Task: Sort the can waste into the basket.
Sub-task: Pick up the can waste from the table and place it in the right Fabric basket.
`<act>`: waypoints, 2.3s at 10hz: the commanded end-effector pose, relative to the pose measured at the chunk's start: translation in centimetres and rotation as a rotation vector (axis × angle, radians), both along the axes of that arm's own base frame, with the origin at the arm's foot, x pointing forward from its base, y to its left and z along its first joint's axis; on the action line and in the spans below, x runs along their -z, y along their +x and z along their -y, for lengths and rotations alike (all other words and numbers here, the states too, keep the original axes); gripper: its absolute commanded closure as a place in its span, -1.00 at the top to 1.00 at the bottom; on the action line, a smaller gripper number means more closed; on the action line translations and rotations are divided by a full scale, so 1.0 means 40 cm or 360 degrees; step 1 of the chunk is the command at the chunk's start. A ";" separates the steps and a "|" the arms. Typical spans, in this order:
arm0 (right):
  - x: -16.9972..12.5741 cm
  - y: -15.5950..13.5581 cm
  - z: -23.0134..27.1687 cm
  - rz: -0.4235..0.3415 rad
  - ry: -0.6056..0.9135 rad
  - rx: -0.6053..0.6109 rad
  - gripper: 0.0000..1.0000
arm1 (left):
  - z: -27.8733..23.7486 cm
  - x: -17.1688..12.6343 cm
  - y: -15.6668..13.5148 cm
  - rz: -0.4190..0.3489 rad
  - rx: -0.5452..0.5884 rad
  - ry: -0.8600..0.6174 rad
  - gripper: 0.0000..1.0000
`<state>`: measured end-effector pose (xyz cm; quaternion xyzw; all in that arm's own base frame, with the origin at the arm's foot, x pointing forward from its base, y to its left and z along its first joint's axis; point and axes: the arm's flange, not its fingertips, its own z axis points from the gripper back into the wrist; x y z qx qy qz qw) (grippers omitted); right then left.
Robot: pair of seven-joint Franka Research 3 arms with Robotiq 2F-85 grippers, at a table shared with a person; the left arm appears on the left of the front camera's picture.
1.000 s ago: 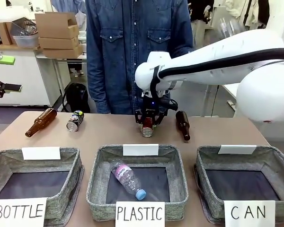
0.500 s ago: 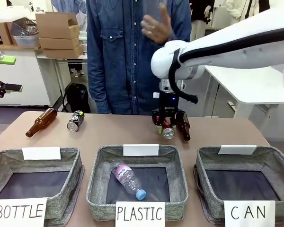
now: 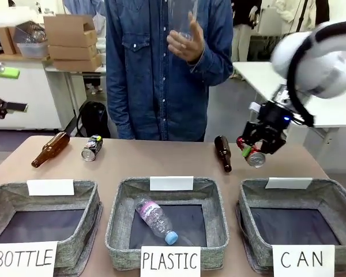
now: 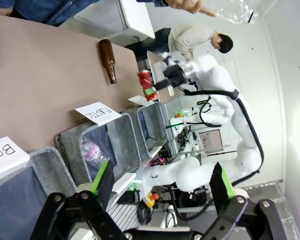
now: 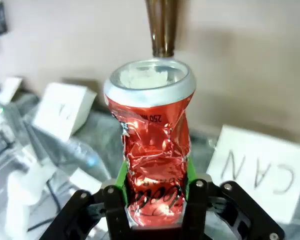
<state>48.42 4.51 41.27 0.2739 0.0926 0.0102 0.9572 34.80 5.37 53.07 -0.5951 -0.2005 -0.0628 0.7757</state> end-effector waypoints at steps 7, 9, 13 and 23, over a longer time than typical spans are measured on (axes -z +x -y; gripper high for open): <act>-0.003 -0.217 0.181 -0.0019 0.0522 -0.0092 -0.07 | 0.002 -0.002 0.000 0.0037 0.0009 -0.0031 1.00; -0.074 -0.301 0.277 -0.0009 0.0878 -0.0294 -0.07 | 0.002 -0.002 0.000 0.0037 0.0009 -0.0031 1.00; -0.097 -0.552 0.311 0.0134 0.0196 -0.0862 -0.07 | 0.002 -0.002 0.000 0.0037 0.0009 -0.0031 1.00; -0.054 -0.478 0.200 0.0519 -0.0217 -0.1092 1.00 | 0.002 -0.002 0.000 0.0037 0.0009 -0.0031 1.00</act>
